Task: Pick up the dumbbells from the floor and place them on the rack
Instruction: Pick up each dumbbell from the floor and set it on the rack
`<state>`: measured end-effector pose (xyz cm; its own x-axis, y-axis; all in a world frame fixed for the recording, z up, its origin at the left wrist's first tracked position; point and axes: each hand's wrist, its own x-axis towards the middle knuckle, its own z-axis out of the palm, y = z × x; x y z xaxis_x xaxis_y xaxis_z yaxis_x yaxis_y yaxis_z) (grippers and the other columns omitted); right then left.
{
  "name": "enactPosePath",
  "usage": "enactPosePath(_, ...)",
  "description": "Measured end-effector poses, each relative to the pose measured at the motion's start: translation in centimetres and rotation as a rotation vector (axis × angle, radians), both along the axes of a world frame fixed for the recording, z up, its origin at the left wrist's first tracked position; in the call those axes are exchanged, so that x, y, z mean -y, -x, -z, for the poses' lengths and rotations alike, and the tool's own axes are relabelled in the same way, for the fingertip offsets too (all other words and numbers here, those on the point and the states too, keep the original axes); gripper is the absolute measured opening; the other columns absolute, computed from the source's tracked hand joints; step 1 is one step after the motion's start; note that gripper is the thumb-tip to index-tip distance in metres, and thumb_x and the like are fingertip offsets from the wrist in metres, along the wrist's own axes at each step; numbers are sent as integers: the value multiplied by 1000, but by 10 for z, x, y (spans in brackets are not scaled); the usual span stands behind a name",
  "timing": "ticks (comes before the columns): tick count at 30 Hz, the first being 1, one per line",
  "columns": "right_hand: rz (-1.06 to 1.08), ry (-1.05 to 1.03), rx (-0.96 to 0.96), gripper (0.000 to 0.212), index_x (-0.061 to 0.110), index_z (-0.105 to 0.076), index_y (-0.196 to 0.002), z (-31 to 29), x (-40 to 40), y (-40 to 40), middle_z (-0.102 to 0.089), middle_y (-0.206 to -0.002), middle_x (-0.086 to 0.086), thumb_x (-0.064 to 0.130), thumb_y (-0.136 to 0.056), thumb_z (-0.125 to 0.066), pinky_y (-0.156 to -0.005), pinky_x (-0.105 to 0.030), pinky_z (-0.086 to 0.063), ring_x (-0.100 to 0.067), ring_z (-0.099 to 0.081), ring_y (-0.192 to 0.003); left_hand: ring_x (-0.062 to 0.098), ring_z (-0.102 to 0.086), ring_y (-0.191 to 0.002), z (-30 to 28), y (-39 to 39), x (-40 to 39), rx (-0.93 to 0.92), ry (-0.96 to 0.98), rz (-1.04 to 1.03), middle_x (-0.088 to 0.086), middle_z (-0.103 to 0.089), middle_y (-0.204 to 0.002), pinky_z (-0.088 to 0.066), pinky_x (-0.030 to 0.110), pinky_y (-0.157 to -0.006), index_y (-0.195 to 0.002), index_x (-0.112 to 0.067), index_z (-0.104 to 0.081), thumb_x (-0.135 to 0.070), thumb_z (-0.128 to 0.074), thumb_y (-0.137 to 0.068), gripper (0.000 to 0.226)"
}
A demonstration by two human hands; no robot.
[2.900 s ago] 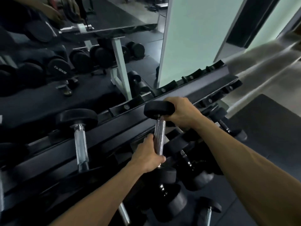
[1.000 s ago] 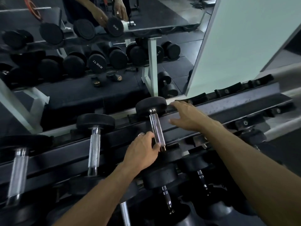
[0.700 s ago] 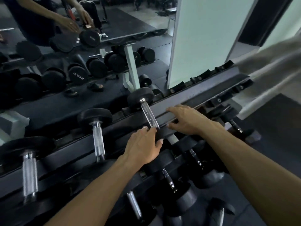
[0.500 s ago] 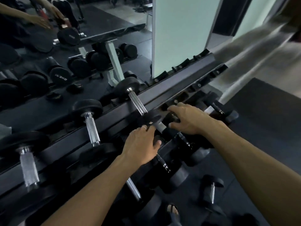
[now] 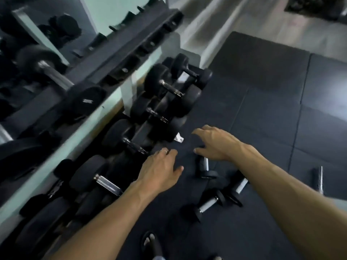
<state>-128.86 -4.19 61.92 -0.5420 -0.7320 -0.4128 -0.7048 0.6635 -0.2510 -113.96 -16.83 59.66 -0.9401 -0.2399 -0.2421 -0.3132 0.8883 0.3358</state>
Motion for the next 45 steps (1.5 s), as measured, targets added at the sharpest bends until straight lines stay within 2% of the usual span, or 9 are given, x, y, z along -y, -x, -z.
enactPosePath(9,255,-106,185,47,18,-50,-128,151,-154,17,-54,-121,-8,38,-87,-60,-90,-38,-46,-32,-56,-113,24,-54,-114,142,39,-118,240,-82,185,4,-52,-126,-46,38,-91,-133,-19,-43,-46,-51,-93,48)
enactPosePath(16,398,-147,278,46,19,-49,-128,299,-192,10,-54,-116,-7,41,-88,-59,-77,-35,-45,-31,-60,-105,25,-54,-112,283,64,-153,395,-143,339,3,-53,-120,-46,38,-90,-127,-20,-43,-44,-52,-92,43)
enactPosePath(18,457,-137,298,49,19,-48,-131,350,-201,5,-54,-119,-6,41,-88,-59,-81,-37,-48,-30,-60,-107,24,-55,-110,329,67,-161,442,-166,355,2,-53,-117,-47,38,-89,-126,-20,-43,-44,-53,-92,43)
enactPosePath(22,599,-103,366,59,22,-39,-138,452,-221,-11,-52,-126,-6,41,-87,-60,-88,-37,-46,-29,-55,-115,24,-57,-109,427,67,-172,547,-220,300,1,-52,-119,-47,36,-88,-130,-22,-43,-44,-56,-91,47)
enactPosePath(30,703,60,402,69,18,-41,-139,619,-238,-17,-55,-124,-14,38,-81,-73,-93,-42,-48,-36,-57,-113,23,-52,-121,604,64,-194,704,-350,95,1,-46,-136,-45,40,-99,-144,-27,-29,-44,-70,-81,77)
enactPosePath(33,732,148,437,63,26,-46,-132,657,-240,-18,-64,-116,-10,36,-77,-74,-89,-42,-50,-33,-61,-107,24,-52,-119,640,58,-200,721,-364,86,2,-47,-131,-44,37,-100,-145,-30,-28,-30,-74,-80,80)
enactPosePath(36,769,231,423,50,35,-48,-123,676,-242,-20,-66,-113,0,37,-79,-71,-89,-40,-50,-28,-62,-104,25,-59,-108,661,55,-202,704,-359,100,2,-54,-121,-50,32,-89,-141,-36,-31,-9,-69,-81,76)
enactPosePath(39,783,277,364,46,35,-52,-123,685,-242,-23,-68,-113,4,32,-80,-68,-90,-37,-49,-27,-63,-104,24,-64,-96,668,56,-202,715,-371,92,3,-61,-115,-54,31,-79,-136,-37,-33,-3,-67,-81,73)
enactPosePath(45,758,289,367,46,27,-54,-126,670,-247,-21,-70,-108,-3,25,-82,-67,-88,-41,-50,-30,-64,-102,24,-64,-95,655,52,-212,728,-386,42,6,-62,-117,-57,37,-80,-136,-39,-28,0,-65,-79,78)
